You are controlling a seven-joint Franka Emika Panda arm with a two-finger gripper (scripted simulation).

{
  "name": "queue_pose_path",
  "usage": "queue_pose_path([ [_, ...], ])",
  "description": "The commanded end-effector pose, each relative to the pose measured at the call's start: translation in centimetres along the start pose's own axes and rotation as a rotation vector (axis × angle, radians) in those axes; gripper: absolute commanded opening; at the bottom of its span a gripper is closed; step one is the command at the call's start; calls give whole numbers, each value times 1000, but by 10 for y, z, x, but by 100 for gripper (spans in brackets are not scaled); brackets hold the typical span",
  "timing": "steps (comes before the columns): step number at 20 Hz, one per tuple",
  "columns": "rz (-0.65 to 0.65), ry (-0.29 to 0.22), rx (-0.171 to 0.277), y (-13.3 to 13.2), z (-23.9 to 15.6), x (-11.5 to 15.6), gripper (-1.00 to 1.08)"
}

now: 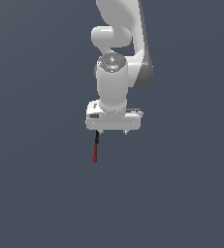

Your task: Pick up the object and move it to a goal position.

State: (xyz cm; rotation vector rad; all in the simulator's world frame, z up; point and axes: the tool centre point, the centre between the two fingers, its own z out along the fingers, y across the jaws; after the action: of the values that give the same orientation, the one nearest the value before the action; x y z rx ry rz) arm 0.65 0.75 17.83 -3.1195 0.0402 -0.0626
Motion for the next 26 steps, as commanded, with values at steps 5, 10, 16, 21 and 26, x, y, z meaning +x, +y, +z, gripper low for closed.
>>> queue_pose_path([
  [5,18,-3,-3,9,-1,-2,100],
  [10,61,-10,-8,29,-7,-5,100],
  [16,59,-10,-8,29,-5,-5,100],
  [21,46,-15,-11,40,14,-10,100],
  [26,21,-23,-15,58,48,-19,100],
])
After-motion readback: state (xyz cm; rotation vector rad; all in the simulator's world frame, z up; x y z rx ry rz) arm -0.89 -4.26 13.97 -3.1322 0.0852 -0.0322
